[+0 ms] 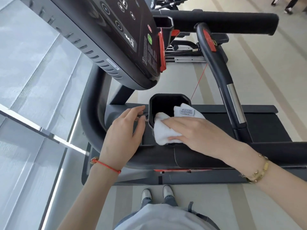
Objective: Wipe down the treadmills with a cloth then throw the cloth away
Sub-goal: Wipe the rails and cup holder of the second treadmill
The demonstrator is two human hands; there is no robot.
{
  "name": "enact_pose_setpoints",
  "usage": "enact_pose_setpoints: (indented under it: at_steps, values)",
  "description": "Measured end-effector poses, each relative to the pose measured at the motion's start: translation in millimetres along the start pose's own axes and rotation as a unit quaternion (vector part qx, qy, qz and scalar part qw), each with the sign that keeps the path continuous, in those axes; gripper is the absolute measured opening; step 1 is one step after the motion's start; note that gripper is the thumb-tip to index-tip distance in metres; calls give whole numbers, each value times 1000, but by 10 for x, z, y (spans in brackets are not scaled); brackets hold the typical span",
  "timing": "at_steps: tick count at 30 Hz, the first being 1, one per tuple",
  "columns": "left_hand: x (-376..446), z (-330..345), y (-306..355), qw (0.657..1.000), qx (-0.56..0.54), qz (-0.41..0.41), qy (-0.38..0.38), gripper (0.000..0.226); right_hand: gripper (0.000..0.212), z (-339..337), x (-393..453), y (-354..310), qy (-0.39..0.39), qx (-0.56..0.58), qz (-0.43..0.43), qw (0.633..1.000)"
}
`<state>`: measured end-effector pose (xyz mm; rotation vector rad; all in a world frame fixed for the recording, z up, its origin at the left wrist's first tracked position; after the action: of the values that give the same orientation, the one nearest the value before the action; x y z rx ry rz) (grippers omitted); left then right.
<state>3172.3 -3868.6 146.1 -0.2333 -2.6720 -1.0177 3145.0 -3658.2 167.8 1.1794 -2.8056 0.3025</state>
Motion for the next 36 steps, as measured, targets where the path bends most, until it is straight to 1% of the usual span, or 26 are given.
enact_pose_setpoints:
  at_steps: [2,4,5,8,9,10,11,12,13,14,15,16,19,21,23,25,28,30,33,36]
  values:
    - [33,22,14,1000,0,1,2,32,36,-24,-131,90,51,-28,-39,998]
    - [70,64,23,1000,2,5,2,32,40,-72,-209,172,118,-70,-65,988]
    - [92,90,26,1000,5,5,3,33,40,-104,-232,209,159,-89,-60,981]
    - [162,164,27,1000,24,-3,11,36,40,-228,-212,349,292,-87,3,953]
    - [187,187,26,1000,26,-5,10,37,41,-256,-178,382,322,-84,33,943]
    - [209,208,26,1000,27,-7,7,39,41,-259,-129,406,334,-84,61,937]
    - [228,229,26,1000,28,-9,4,40,41,-241,-59,422,321,-67,89,941]
    - [242,247,27,1000,30,-11,3,41,41,-197,18,427,275,-17,124,953]
    - [255,266,29,999,31,-13,2,42,44,-147,103,423,206,57,170,962]
    - [264,283,34,999,32,-15,1,42,47,-70,175,428,128,127,206,962]
    - [271,298,38,999,31,-17,0,43,49,12,235,445,68,172,221,958]
    - [275,311,41,999,29,-19,-1,44,51,74,297,475,36,185,216,958]
    - [293,328,23,999,28,-24,-1,45,49,121,523,596,-5,173,186,967]
    - [307,331,12,999,27,-24,-3,44,47,138,653,654,-34,157,182,970]
    - [315,334,11,999,21,-24,-4,44,45,170,662,699,-44,158,191,968]
    - [313,332,9,1000,17,-26,-6,45,48,193,510,749,-42,193,220,955]
    - [319,340,-1,1000,16,-25,-2,44,57,252,274,794,-40,261,267,927]
    - [321,347,2,1000,13,-26,-2,44,59,273,342,781,-46,233,268,934]
    - [326,352,2,999,12,-29,-7,44,48,238,672,784,-59,163,224,959]
    - [323,345,0,999,10,-27,-13,44,41,201,827,796,-83,163,193,964]
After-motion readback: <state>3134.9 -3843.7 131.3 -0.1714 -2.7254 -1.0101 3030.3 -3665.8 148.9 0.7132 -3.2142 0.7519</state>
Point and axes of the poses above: each hand's wrist, its own x-axis towards the middle knuckle, its own z-axis out of the palm, y = z × x, the point moved 1 cm from there along x, towards the middle knuckle, and after that the axes turned 6 degrees about z, right-handed, at the moved point
